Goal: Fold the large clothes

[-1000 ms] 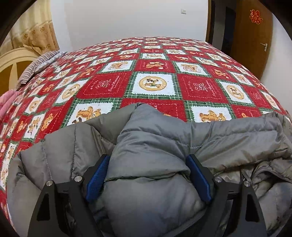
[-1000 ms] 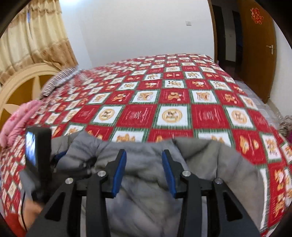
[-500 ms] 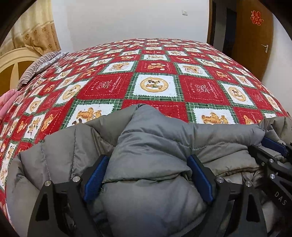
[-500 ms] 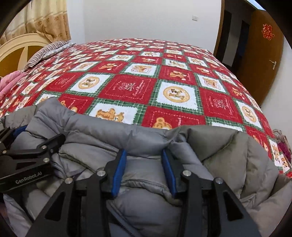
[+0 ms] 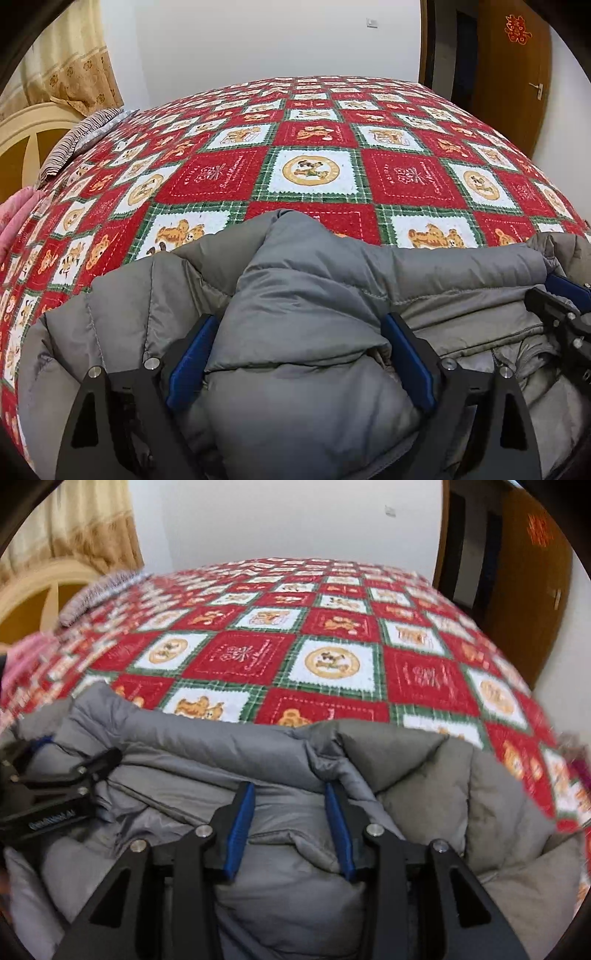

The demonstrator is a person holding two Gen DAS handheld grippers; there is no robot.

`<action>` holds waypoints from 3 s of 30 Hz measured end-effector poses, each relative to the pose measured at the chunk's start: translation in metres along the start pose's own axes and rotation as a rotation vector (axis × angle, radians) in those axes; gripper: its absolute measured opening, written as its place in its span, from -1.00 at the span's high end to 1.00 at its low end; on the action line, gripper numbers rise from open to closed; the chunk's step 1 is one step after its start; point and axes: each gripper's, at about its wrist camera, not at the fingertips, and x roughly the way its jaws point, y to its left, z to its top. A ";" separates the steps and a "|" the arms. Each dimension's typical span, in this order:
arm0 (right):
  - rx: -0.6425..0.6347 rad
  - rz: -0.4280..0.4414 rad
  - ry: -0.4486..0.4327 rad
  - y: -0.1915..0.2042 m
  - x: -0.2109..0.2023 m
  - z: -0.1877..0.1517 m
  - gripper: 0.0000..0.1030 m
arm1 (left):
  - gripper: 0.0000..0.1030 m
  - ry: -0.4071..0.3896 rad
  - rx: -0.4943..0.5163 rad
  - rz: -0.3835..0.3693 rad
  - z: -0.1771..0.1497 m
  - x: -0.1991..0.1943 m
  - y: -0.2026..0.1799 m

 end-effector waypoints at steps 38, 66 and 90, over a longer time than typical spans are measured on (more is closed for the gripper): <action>0.220 -0.049 -0.537 -0.013 -0.551 -0.265 -0.55 | -0.78 -0.196 -0.059 -0.265 -0.287 -0.378 0.190; 0.250 0.096 -0.065 0.019 -0.373 -0.344 -0.29 | -0.79 0.066 -0.087 -0.406 -0.383 -0.313 0.180; 0.206 0.201 0.102 0.041 -0.326 -0.374 0.72 | 0.57 0.028 -0.084 -0.521 -0.389 -0.310 0.160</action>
